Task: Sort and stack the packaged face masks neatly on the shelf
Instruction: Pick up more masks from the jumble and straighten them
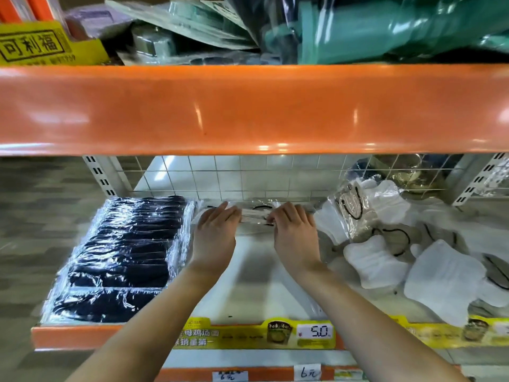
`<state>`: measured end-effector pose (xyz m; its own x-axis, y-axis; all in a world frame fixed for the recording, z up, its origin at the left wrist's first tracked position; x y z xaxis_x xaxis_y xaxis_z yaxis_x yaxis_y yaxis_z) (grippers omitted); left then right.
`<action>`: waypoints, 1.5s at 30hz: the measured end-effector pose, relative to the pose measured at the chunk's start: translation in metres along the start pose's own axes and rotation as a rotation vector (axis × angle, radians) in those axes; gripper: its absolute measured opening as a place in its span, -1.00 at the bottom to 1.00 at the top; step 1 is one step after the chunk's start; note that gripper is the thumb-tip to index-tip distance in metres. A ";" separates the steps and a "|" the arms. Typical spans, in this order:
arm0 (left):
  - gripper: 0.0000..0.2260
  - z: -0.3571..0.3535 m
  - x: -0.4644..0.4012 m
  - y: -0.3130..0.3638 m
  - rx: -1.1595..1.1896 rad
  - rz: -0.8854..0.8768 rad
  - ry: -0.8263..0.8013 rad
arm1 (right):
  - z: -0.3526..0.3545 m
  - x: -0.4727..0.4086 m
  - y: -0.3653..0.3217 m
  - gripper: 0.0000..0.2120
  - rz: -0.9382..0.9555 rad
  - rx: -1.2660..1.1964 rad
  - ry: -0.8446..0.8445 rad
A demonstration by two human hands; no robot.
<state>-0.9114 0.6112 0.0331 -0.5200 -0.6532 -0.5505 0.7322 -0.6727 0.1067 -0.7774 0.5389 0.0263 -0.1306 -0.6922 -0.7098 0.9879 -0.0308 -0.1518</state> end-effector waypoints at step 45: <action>-0.64 -0.060 0.036 0.114 0.260 0.137 -0.579 | 0.034 0.068 0.078 -0.69 -0.164 -0.254 -0.687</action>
<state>-0.8206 0.5321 -0.0241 -0.6354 -0.7721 0.0099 0.7162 -0.5846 0.3812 -0.7063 0.4648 -0.0106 -0.1113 -0.9899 -0.0881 0.8999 -0.0627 -0.4315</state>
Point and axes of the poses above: each hand's wrist, its own x-axis away from the middle knuckle, its own z-axis out of the back of the hand, y = z × x, the point moved 5 cm from there along -x, towards the middle knuckle, and after that the axes turned 5 degrees about z, right-handed, at the moved point
